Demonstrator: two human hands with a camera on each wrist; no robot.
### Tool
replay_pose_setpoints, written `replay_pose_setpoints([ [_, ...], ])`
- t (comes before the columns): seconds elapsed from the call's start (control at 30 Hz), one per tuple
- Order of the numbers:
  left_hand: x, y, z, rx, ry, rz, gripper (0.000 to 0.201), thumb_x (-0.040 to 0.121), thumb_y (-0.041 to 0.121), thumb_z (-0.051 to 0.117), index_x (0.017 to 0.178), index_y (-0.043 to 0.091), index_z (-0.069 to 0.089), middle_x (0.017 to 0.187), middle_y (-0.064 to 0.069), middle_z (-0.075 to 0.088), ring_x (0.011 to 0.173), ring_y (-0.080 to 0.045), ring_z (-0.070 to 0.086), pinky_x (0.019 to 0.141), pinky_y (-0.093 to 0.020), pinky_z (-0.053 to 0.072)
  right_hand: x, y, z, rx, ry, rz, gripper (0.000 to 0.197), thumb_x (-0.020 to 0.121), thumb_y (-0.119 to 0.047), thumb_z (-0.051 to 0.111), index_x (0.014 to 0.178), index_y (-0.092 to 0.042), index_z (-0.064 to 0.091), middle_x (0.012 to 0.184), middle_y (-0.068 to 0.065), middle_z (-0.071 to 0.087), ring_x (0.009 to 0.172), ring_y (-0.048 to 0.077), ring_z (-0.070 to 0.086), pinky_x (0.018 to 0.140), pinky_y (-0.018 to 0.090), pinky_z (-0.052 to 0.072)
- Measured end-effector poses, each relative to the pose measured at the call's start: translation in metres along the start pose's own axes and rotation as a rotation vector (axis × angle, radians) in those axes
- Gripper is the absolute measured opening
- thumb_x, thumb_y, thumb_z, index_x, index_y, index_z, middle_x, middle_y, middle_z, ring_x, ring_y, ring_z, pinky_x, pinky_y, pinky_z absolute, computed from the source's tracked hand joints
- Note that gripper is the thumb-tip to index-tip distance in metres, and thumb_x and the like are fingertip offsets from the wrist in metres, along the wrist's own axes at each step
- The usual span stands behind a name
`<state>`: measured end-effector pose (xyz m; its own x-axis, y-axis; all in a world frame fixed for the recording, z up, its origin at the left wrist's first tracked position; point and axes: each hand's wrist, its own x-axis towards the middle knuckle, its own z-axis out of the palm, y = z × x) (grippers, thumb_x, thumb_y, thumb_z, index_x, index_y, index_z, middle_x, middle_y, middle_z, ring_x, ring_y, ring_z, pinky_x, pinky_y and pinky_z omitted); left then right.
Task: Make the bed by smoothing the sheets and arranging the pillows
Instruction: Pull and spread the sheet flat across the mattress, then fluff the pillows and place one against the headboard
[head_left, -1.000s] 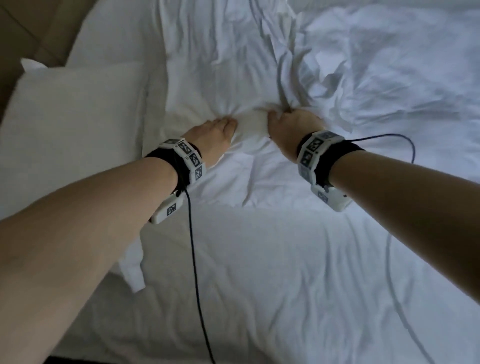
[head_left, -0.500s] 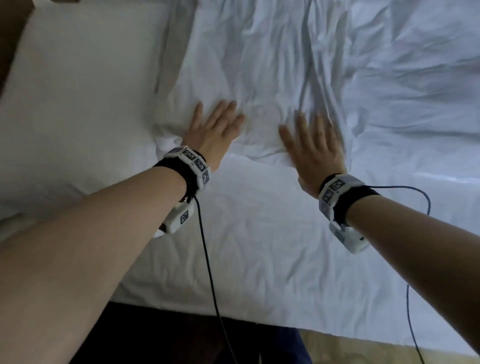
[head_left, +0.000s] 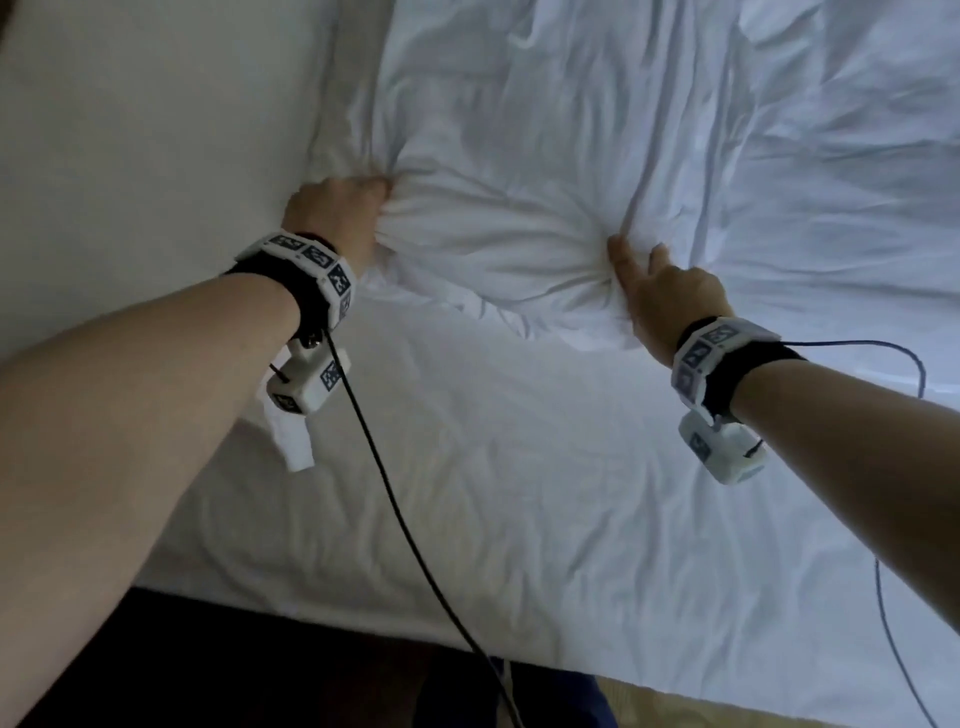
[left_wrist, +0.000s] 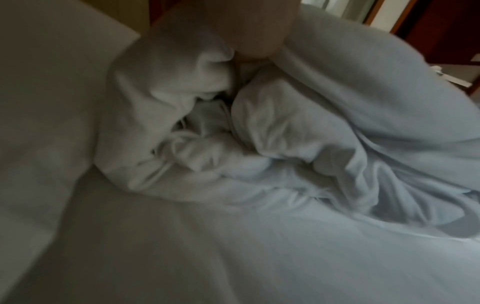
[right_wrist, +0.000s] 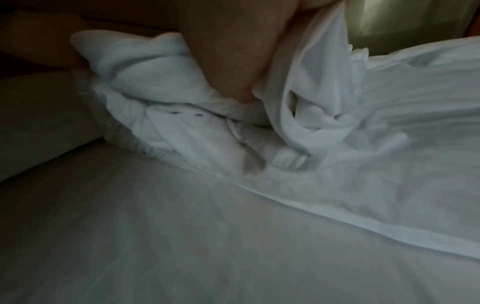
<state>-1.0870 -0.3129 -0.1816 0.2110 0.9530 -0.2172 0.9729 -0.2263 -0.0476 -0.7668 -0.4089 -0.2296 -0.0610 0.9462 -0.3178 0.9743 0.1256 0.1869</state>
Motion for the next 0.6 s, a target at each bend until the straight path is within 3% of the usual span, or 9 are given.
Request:
replay_pose_setpoints([
  [0.13, -0.015, -0.021, -0.013, 0.081, -0.003, 0.036, 0.046, 0.081, 0.021, 0.069, 0.122, 0.009, 0.051, 0.106, -0.023, 0.064, 0.089, -0.045, 0.064, 0.077, -0.047, 0.053, -0.017, -0.019, -0.007, 0.073, 0.008, 0.005, 0.076, 0.092, -0.013, 0.046, 0.155, -0.024, 0.004, 0.151, 0.027, 0.030, 0.097, 0.042, 0.063, 0.075, 0.043, 0.051],
  [0.2, -0.025, -0.019, 0.002, 0.154, -0.041, -0.012, 0.046, 0.090, 0.015, 0.055, 0.132, 0.007, 0.039, 0.110, -0.025, 0.062, 0.091, -0.045, 0.063, 0.076, -0.048, 0.052, -0.029, -0.028, 0.002, 0.121, 0.000, 0.060, 0.082, 0.090, -0.009, 0.046, 0.155, -0.026, 0.000, 0.156, 0.024, 0.020, 0.112, 0.042, 0.056, 0.080, 0.045, 0.051],
  [0.3, -0.033, -0.008, 0.029, 0.165, -0.076, -0.064, 0.066, 0.091, 0.010, 0.051, 0.148, 0.001, 0.019, 0.144, -0.026, 0.038, 0.120, -0.042, 0.049, 0.087, -0.051, 0.049, -0.044, -0.030, 0.017, 0.275, -0.025, 0.126, 0.097, 0.083, -0.006, 0.053, 0.153, -0.033, -0.008, 0.160, 0.015, 0.000, 0.136, 0.043, 0.029, 0.097, 0.050, 0.045],
  [0.37, -0.037, 0.006, 0.038, 0.128, -0.105, -0.126, 0.085, 0.085, 0.012, 0.062, 0.150, -0.005, 0.010, 0.155, -0.025, 0.019, 0.132, -0.041, 0.034, 0.098, -0.051, 0.044, -0.056, -0.023, 0.017, 0.359, -0.039, 0.095, 0.099, 0.079, -0.005, 0.055, 0.153, -0.037, -0.003, 0.161, 0.009, -0.004, 0.136, 0.040, 0.029, 0.099, 0.048, 0.043],
  [0.4, -0.041, 0.017, 0.038, 0.104, -0.116, -0.164, 0.089, 0.083, 0.014, 0.066, 0.149, -0.008, 0.009, 0.154, -0.027, 0.018, 0.132, -0.042, 0.033, 0.101, -0.050, 0.042, -0.062, -0.016, 0.015, 0.373, -0.044, 0.070, 0.098, 0.079, -0.006, 0.056, 0.153, -0.038, 0.000, 0.161, 0.007, -0.003, 0.133, 0.039, 0.035, 0.097, 0.047, 0.045],
  [0.47, -0.048, 0.040, 0.041, 0.032, -0.131, -0.254, 0.089, 0.081, 0.017, 0.070, 0.146, -0.011, 0.015, 0.149, -0.029, 0.025, 0.128, -0.043, 0.039, 0.103, -0.049, 0.039, -0.075, 0.001, 0.006, 0.375, -0.106, 0.030, 0.091, 0.082, -0.008, 0.055, 0.152, -0.040, 0.007, 0.161, 0.004, 0.008, 0.122, 0.037, 0.049, 0.090, 0.045, 0.049],
  [0.5, -0.056, 0.051, 0.036, -0.003, -0.153, -0.302, 0.084, 0.082, 0.019, 0.070, 0.144, -0.009, 0.021, 0.145, -0.028, 0.032, 0.126, -0.042, 0.043, 0.102, -0.051, 0.040, -0.080, 0.012, -0.001, 0.376, -0.156, 0.015, 0.086, 0.083, -0.009, 0.054, 0.152, -0.039, 0.012, 0.157, 0.006, 0.022, 0.116, 0.036, 0.055, 0.088, 0.043, 0.051],
  [0.57, -0.073, 0.076, 0.019, -0.033, -0.233, -0.310, 0.062, 0.087, 0.024, 0.065, 0.137, -0.003, 0.040, 0.137, -0.022, 0.048, 0.122, -0.037, 0.052, 0.100, -0.050, 0.043, -0.086, 0.037, -0.017, 0.369, -0.246, -0.010, 0.067, 0.085, -0.012, 0.051, 0.147, -0.033, 0.034, 0.137, 0.012, 0.051, 0.109, 0.035, 0.060, 0.088, 0.041, 0.053],
  [0.6, -0.083, 0.092, 0.003, -0.048, -0.297, -0.278, 0.048, 0.090, 0.024, 0.062, 0.132, 0.001, 0.050, 0.132, -0.019, 0.054, 0.119, -0.034, 0.055, 0.098, -0.045, 0.046, -0.088, 0.049, -0.029, 0.368, -0.261, -0.016, 0.055, 0.086, -0.014, 0.050, 0.139, -0.028, 0.048, 0.129, 0.013, 0.057, 0.109, 0.035, 0.061, 0.090, 0.040, 0.053],
])
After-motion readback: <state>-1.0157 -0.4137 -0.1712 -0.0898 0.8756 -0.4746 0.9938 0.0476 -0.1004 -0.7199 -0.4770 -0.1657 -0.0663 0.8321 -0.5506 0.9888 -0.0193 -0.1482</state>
